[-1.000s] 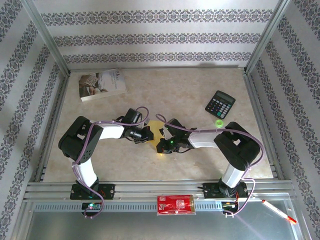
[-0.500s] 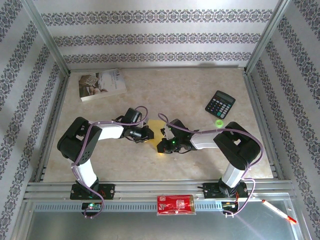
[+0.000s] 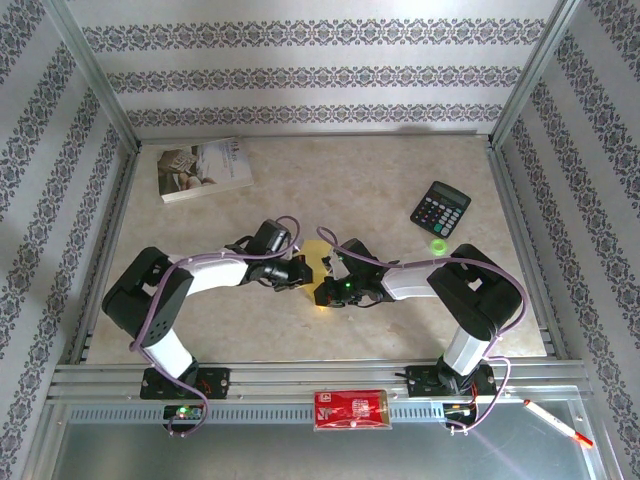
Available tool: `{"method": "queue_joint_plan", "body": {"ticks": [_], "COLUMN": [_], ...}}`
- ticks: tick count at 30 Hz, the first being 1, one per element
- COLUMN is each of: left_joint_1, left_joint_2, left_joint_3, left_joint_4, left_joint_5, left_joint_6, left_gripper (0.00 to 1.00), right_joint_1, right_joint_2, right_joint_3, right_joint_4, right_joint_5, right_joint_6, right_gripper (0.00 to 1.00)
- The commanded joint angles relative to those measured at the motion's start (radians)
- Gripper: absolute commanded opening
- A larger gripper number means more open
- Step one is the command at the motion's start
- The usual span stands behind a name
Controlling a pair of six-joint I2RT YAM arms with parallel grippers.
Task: Fold a paper plane with a square sheet of paper (pick it up from the middle)
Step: Third fold the triangle at the center of the table.
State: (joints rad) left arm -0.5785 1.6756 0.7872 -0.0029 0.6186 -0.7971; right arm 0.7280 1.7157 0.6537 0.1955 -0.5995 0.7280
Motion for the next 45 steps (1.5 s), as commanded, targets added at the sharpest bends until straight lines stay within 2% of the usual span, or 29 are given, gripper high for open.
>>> {"method": "queue_joint_plan", "body": {"ticks": [1,11,23,45], "left_joint_1": [-0.021,-0.006,0.088,0.238], "left_joint_2": [0.043,0.108,0.13,0.183], "left_joint_3": [0.009,0.014,0.005,0.062], "left_joint_4": [-0.028,-0.014,0.015,0.082], "left_joint_5": [-0.012,-0.043,-0.011,0.029], "left_joint_6": [-0.025,-0.021,0.01,0.017], "left_gripper": [0.0,0.0,0.0,0.0], "right_joint_1": [-0.003,-0.004,-0.021,-0.025], "right_joint_2": [0.048,0.05,0.046,0.03], "right_joint_3": [-0.046,-0.054,-0.106,-0.101], "right_joint_4": [-0.093,-0.139,-0.195,-0.255], "right_joint_5": [0.072,0.091,0.105,0.132], "right_joint_6": [-0.013,-0.002,-0.001,-0.016], "right_gripper": [0.01,0.0,0.0,0.0]}}
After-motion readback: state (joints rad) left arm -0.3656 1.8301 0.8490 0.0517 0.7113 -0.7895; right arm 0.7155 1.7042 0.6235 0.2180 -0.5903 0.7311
